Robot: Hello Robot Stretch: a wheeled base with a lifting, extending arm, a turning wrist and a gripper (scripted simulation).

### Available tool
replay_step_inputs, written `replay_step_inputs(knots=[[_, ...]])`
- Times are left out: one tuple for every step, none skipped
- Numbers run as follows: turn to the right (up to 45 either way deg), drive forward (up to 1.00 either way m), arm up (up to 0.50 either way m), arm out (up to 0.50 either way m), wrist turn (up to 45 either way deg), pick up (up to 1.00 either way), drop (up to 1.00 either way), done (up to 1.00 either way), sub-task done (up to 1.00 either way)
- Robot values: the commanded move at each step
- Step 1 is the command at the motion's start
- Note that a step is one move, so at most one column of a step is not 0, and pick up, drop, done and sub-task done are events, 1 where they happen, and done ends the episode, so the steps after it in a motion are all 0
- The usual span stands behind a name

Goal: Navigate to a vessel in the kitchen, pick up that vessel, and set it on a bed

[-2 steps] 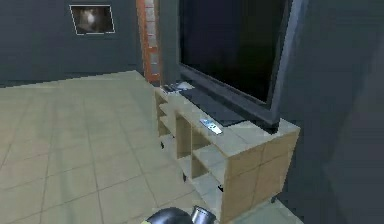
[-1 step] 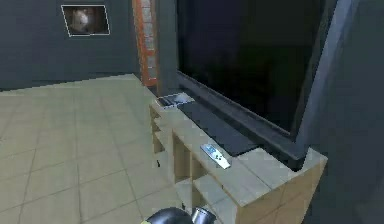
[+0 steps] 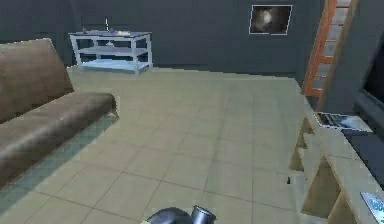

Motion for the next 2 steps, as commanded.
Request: replay_step_inputs(knots=[[-36.0,0.0,0.0,0.0,0.0,0.0,0.0,0.0,0.0],[0.0,0.25,0.0,0.0,0.0,0.0,0.0,0.0,0.0]])
